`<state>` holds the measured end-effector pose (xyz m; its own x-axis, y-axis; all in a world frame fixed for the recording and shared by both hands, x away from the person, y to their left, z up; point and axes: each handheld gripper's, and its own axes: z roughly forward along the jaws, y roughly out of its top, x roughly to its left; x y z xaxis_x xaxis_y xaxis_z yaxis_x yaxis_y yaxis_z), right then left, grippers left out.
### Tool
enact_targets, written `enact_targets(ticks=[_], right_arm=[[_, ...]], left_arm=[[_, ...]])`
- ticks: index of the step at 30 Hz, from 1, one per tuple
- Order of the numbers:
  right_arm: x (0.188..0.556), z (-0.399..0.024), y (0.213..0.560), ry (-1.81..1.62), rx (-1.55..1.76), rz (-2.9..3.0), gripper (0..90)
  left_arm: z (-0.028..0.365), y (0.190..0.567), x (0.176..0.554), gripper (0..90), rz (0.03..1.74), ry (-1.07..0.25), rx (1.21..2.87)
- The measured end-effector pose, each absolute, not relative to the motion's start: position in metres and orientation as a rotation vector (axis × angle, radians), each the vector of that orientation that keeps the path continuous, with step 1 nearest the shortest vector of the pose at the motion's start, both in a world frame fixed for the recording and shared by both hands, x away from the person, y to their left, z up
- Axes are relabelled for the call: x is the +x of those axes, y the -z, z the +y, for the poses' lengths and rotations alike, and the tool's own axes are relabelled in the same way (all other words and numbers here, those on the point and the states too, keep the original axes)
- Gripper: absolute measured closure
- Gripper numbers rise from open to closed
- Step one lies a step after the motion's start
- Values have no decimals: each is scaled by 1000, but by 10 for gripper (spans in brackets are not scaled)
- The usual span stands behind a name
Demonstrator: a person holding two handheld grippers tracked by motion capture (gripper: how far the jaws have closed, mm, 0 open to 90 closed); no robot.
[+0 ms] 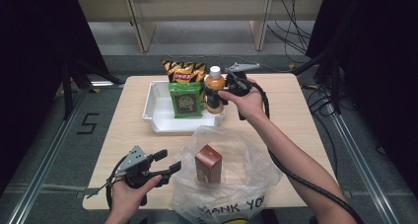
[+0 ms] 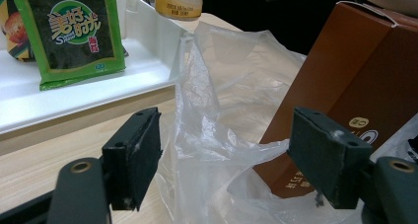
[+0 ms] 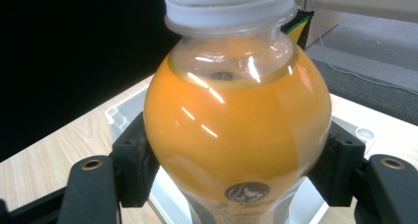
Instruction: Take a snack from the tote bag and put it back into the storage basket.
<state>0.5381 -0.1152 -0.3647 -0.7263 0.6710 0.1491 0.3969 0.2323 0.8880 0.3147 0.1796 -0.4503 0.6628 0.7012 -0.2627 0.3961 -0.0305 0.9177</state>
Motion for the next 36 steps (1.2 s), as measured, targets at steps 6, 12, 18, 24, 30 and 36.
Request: enact_targets(ticks=[6, 12, 18, 24, 30, 36], right_arm=[[541, -111, 367, -1488, 1034, 2257, 321], [546, -109, 370, -1473, 1033, 2269, 321], [550, -105, 375, -1475, 1041, 2279, 321], [557, -103, 380, -1449, 1049, 2270, 321], [560, -103, 382, -1424, 1054, 2285, 321], [563, -100, 386, -1415, 1066, 2278, 321]], left_arm=[[180, 450, 315, 277, 910, -309, 1651], [180, 449, 314, 276, 916, -314, 1656], [180, 450, 315, 276, 908, -308, 1651], [181, 450, 314, 276, 913, -313, 1660], [181, 450, 315, 276, 914, -318, 1660], [181, 450, 315, 276, 918, -312, 1660]])
